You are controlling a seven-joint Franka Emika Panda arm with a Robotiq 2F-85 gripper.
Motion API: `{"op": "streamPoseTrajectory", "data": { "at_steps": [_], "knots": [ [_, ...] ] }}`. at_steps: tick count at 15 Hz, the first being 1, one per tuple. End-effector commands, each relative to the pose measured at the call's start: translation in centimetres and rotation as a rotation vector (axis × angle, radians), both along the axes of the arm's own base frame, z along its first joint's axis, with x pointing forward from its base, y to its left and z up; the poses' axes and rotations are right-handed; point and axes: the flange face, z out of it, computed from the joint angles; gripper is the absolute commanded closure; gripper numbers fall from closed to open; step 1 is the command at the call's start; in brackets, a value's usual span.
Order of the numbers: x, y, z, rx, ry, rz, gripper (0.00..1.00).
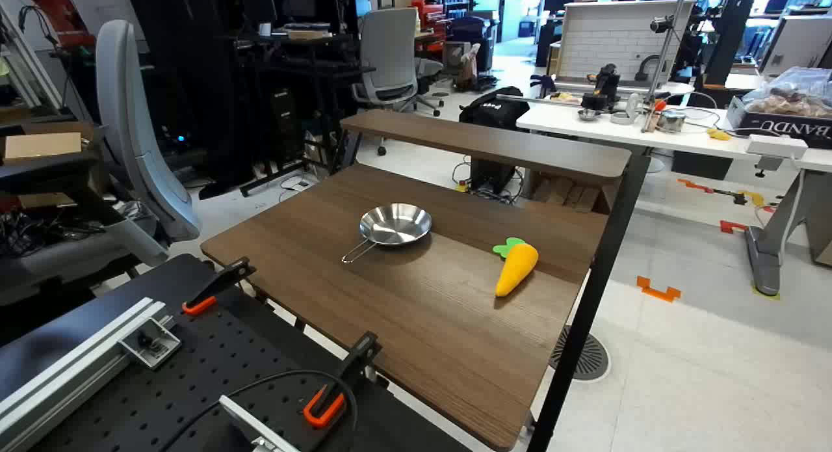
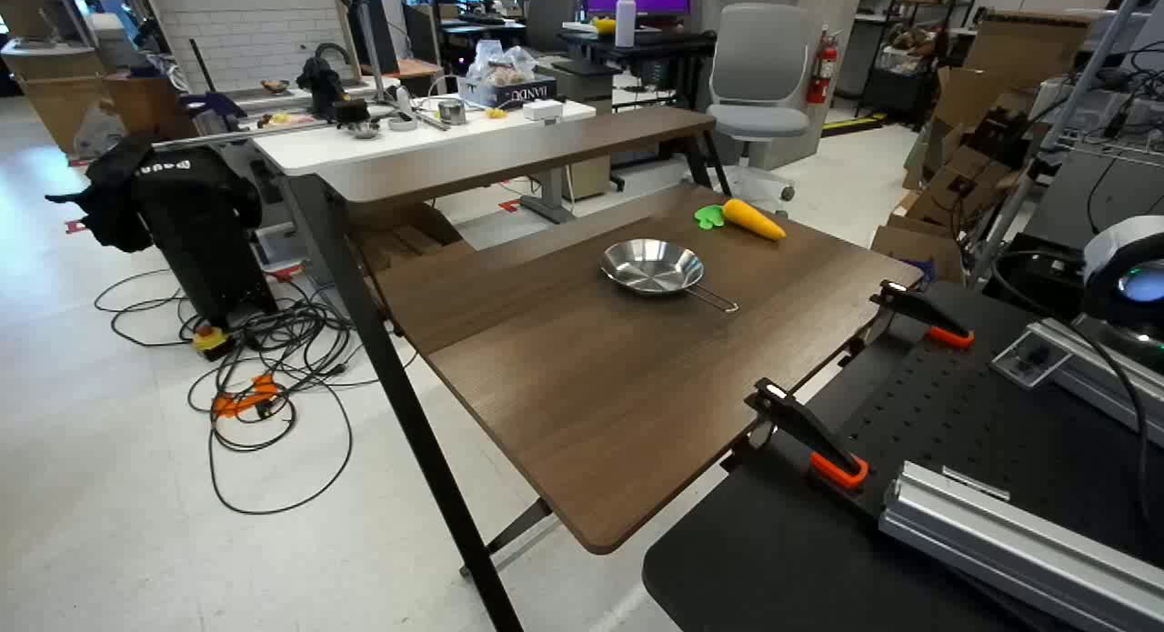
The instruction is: Pick the carrot plush toy and put it in the frying pan
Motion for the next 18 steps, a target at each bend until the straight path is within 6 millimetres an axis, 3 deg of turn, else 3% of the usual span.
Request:
{"op": "streamPoseTrajectory", "data": {
  "at_steps": [1,11,18],
  "knots": [
    [0.0,0.0,0.1,0.000,0.001,0.000,0.00],
    [0.1,-0.4,-0.8,0.002,0.014,-0.011,0.00],
    [1.2,-2.8,-5.5,0.013,0.040,-0.045,0.00]
  ]
}}
